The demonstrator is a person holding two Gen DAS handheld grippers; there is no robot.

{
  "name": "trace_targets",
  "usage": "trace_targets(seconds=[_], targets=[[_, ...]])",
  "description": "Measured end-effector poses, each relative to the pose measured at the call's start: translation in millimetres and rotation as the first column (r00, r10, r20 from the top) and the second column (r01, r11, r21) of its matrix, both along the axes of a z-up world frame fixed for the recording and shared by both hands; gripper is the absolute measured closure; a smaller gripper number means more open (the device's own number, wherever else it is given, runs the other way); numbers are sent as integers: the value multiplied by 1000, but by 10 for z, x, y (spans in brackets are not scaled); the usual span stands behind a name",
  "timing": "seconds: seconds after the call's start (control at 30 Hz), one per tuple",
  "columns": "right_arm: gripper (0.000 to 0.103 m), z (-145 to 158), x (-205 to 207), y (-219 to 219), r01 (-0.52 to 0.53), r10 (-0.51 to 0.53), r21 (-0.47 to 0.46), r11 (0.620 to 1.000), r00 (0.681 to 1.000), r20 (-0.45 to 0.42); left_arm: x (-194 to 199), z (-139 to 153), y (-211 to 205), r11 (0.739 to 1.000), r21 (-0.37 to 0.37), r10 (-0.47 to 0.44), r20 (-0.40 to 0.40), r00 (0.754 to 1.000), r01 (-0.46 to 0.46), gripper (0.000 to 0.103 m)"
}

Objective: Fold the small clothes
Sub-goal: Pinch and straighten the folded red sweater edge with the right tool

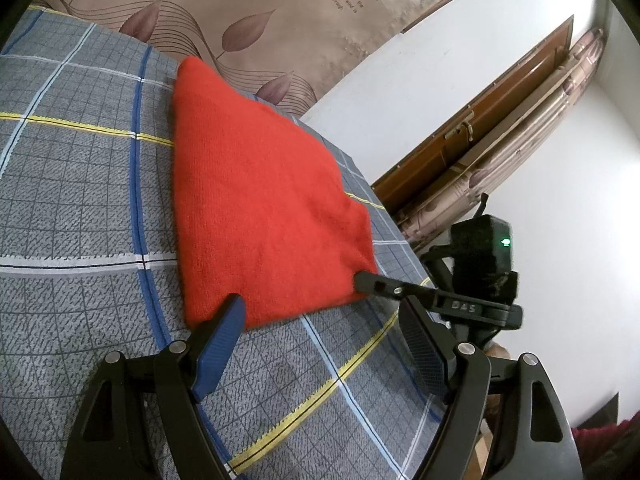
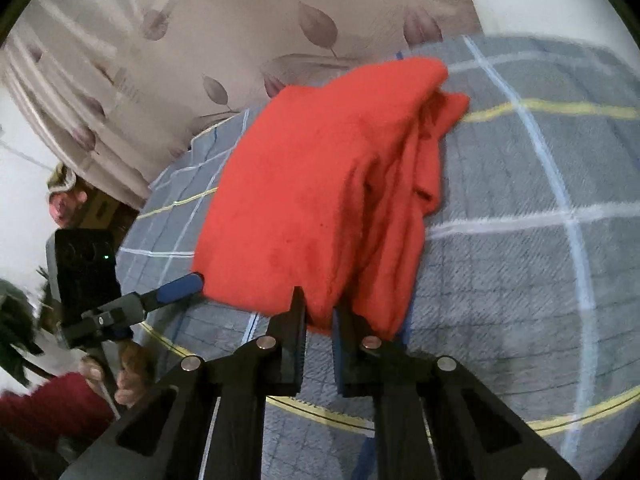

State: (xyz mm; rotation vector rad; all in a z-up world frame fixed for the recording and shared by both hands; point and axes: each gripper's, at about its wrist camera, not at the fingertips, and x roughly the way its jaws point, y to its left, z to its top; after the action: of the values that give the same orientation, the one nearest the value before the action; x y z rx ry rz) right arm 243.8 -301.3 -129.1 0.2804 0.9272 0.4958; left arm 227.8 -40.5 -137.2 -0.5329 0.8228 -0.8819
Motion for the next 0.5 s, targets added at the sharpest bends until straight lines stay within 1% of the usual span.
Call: trace_targets(seconds=[0.07, 0.1, 0.13, 0.23, 0.27, 0.33, 0.43, 0.5], targets=[[95, 161, -91, -49, 3, -2, -11, 1000, 999, 51, 0, -1, -13, 1000, -1, -1, 0, 1000, 1, 24], [95, 196, -117, -65, 4, -2, -29, 1000, 998, 58, -1, -1, -14, 1000, -1, -2, 0, 1000, 2, 24], [96, 177, -113, -87, 7, -4, -46, 999, 999, 49, -6, -1, -15, 1000, 0, -2, -1, 1000, 2, 24], [97, -70, -38, -121, 2, -4, -65, 998, 1000, -30, -15, 0, -22, 1000, 1, -2, -1, 1000, 2, 24], [97, -119, -28, -137, 5, -7, -51, 999, 999, -36, -17, 1, -21, 1000, 1, -1, -1, 1000, 1, 24], [97, -110, -24, -190, 22, -23, -22, 1000, 999, -29, -19, 0, -24, 1000, 0, 0, -2, 1000, 0, 24], [97, -129, -51, -204, 15, -15, -11, 1000, 999, -30, -16, -2, -20, 1000, -1, 0, -1, 1000, 0, 24], [94, -125, -50, -215, 9, -9, 4, 1000, 999, -33, -21, 3, -24, 1000, 2, 3, 2, 1000, -3, 24]])
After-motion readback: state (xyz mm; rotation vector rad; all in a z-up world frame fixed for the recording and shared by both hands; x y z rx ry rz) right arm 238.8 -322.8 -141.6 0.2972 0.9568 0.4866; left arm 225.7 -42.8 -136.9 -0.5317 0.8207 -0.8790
